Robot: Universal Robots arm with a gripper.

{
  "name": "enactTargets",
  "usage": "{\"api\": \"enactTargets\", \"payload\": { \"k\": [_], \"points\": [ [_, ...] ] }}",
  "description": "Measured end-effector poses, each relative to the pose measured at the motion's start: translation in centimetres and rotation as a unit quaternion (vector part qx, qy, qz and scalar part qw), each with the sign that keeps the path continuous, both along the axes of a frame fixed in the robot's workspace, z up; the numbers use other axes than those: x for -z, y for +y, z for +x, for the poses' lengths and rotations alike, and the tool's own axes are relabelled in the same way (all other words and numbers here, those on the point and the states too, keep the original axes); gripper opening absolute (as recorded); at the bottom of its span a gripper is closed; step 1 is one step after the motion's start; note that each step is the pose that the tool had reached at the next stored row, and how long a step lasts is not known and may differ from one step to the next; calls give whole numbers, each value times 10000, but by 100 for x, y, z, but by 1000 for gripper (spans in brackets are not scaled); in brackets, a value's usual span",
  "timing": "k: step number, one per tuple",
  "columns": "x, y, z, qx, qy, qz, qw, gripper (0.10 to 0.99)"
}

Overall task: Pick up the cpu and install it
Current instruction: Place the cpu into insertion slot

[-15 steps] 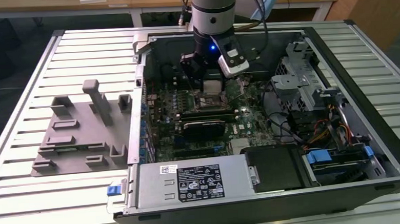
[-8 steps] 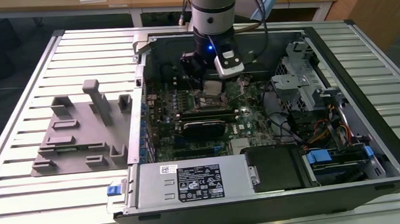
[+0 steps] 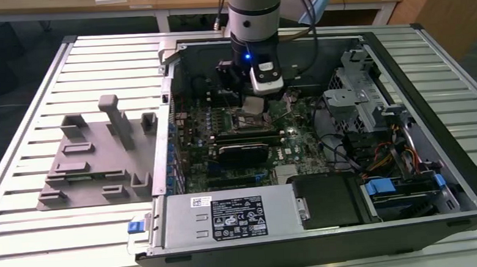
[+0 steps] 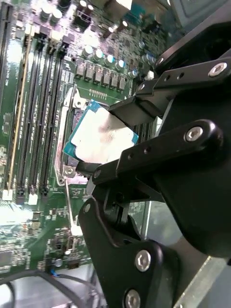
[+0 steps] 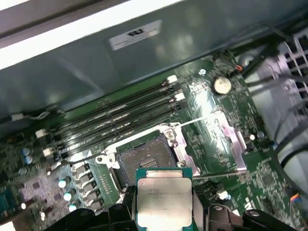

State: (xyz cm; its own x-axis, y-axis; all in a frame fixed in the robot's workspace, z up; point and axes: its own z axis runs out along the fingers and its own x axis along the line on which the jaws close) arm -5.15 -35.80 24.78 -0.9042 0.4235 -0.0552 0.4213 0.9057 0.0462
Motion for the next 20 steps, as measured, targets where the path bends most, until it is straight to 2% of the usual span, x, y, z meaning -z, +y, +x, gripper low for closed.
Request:
{"api": "enactTargets", "payload": {
  "k": [5, 10, 14, 17, 20],
  "points": [
    [4, 0, 0, 452, 0, 0, 9990, 545],
    [7, 0, 0, 904, 0, 0, 9959, 545],
    [13, 0, 0, 1260, 0, -1, 9920, 545],
    [19, 0, 0, 1534, 0, 0, 9882, 545],
    [25, 0, 0, 1800, 0, 0, 9837, 545]
  ]
}}
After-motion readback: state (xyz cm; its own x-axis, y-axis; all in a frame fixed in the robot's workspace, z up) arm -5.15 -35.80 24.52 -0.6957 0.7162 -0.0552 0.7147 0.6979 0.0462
